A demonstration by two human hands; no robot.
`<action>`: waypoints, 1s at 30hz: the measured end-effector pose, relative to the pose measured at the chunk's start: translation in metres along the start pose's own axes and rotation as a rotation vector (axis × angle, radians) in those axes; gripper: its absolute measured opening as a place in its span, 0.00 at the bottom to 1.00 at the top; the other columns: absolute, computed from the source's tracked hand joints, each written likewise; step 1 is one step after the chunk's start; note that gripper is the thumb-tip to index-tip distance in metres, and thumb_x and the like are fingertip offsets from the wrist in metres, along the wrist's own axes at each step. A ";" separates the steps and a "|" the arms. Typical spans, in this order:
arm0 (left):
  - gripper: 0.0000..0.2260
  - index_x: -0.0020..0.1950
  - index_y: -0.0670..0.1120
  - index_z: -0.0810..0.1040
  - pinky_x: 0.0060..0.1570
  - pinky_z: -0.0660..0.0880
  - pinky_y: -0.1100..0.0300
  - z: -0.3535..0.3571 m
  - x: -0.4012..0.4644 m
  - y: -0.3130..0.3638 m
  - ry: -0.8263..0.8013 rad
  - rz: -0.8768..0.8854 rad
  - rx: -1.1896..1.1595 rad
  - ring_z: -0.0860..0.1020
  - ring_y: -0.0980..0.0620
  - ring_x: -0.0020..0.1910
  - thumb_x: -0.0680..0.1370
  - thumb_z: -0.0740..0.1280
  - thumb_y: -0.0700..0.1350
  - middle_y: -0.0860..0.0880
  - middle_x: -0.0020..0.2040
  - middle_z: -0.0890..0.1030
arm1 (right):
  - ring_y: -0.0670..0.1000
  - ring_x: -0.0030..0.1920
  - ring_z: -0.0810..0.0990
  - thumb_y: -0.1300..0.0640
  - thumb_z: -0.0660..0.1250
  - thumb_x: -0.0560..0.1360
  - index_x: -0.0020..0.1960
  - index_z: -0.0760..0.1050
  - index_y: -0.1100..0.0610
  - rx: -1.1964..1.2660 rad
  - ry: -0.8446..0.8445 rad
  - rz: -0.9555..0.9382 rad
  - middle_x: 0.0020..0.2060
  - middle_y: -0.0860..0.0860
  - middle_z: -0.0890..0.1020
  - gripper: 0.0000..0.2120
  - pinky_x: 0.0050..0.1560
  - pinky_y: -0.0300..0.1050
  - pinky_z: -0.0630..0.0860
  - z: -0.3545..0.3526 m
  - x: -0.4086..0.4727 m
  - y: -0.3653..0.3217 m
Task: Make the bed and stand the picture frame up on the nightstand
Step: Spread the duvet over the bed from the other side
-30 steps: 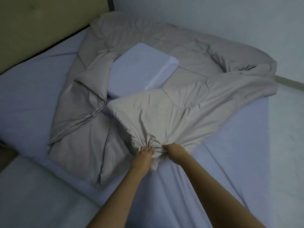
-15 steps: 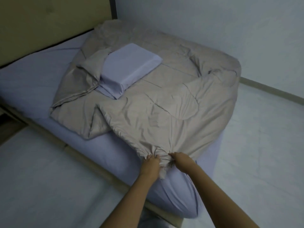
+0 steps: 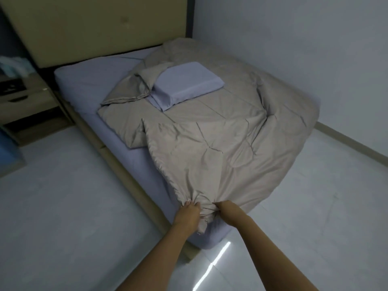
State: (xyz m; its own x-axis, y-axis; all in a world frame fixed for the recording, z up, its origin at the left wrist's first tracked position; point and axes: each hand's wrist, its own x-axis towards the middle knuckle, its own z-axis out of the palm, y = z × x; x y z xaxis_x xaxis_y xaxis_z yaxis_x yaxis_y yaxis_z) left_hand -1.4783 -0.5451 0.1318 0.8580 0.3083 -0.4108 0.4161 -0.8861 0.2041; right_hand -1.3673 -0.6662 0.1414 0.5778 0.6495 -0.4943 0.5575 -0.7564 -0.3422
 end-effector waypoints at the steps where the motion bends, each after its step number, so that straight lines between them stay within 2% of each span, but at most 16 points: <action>1: 0.18 0.72 0.43 0.66 0.64 0.70 0.51 0.008 -0.010 0.016 -0.003 -0.025 -0.018 0.68 0.44 0.69 0.81 0.56 0.40 0.42 0.68 0.71 | 0.59 0.69 0.70 0.58 0.55 0.82 0.71 0.68 0.61 -0.008 -0.010 -0.011 0.69 0.62 0.71 0.19 0.71 0.49 0.63 0.003 -0.010 0.012; 7: 0.18 0.71 0.42 0.66 0.60 0.73 0.50 0.057 -0.057 0.111 -0.105 -0.087 -0.116 0.74 0.42 0.65 0.81 0.57 0.41 0.40 0.66 0.74 | 0.59 0.64 0.75 0.60 0.58 0.79 0.65 0.74 0.61 -0.155 -0.141 -0.029 0.63 0.61 0.77 0.17 0.64 0.48 0.70 0.014 -0.083 0.088; 10: 0.20 0.74 0.42 0.64 0.62 0.72 0.51 0.071 -0.074 0.153 -0.172 -0.044 -0.168 0.75 0.41 0.65 0.81 0.58 0.44 0.39 0.67 0.74 | 0.58 0.64 0.75 0.60 0.58 0.79 0.66 0.73 0.61 -0.220 -0.172 -0.026 0.63 0.61 0.76 0.17 0.65 0.48 0.69 0.018 -0.110 0.126; 14: 0.17 0.68 0.40 0.70 0.61 0.71 0.53 0.085 -0.085 0.182 -0.198 -0.013 -0.181 0.74 0.42 0.65 0.83 0.55 0.46 0.38 0.67 0.74 | 0.58 0.66 0.73 0.59 0.58 0.80 0.69 0.70 0.61 -0.268 -0.248 0.047 0.67 0.59 0.73 0.19 0.66 0.47 0.68 0.008 -0.129 0.160; 16: 0.17 0.68 0.41 0.71 0.61 0.71 0.53 0.083 -0.086 0.187 -0.188 -0.029 -0.159 0.74 0.42 0.65 0.83 0.56 0.47 0.39 0.67 0.74 | 0.57 0.69 0.70 0.58 0.57 0.80 0.71 0.68 0.60 -0.287 -0.281 0.099 0.70 0.58 0.71 0.20 0.69 0.47 0.66 0.006 -0.136 0.173; 19: 0.18 0.69 0.42 0.71 0.62 0.71 0.52 0.076 -0.085 0.183 -0.157 -0.048 -0.111 0.74 0.42 0.66 0.83 0.56 0.48 0.40 0.68 0.74 | 0.55 0.74 0.63 0.63 0.52 0.80 0.76 0.60 0.56 -0.309 -0.294 0.138 0.75 0.54 0.63 0.24 0.74 0.49 0.60 0.007 -0.144 0.181; 23: 0.17 0.68 0.43 0.73 0.61 0.72 0.55 0.072 -0.079 0.170 -0.178 -0.086 -0.066 0.75 0.44 0.65 0.82 0.56 0.48 0.42 0.67 0.75 | 0.55 0.75 0.61 0.65 0.51 0.80 0.77 0.58 0.54 -0.280 -0.264 0.160 0.76 0.52 0.60 0.26 0.75 0.49 0.60 0.007 -0.142 0.182; 27: 0.16 0.65 0.43 0.76 0.58 0.74 0.57 0.068 -0.070 0.156 -0.229 -0.099 -0.020 0.77 0.45 0.62 0.81 0.57 0.47 0.43 0.64 0.77 | 0.54 0.76 0.60 0.57 0.55 0.82 0.77 0.57 0.55 -0.260 -0.269 0.195 0.76 0.53 0.60 0.24 0.75 0.50 0.59 0.004 -0.134 0.175; 30: 0.17 0.67 0.44 0.74 0.60 0.73 0.54 0.060 -0.058 0.134 -0.229 -0.102 0.025 0.76 0.44 0.64 0.82 0.57 0.47 0.43 0.66 0.76 | 0.55 0.75 0.60 0.48 0.55 0.82 0.77 0.58 0.57 -0.255 -0.270 0.200 0.76 0.53 0.60 0.26 0.75 0.51 0.58 -0.002 -0.122 0.161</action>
State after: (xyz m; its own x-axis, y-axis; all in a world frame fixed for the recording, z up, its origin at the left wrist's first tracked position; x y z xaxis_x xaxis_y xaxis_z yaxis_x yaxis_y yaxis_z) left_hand -1.4901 -0.7026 0.1300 0.7201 0.3131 -0.6192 0.4874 -0.8634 0.1302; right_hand -1.3464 -0.8671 0.1482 0.5312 0.4228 -0.7342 0.5995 -0.7999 -0.0269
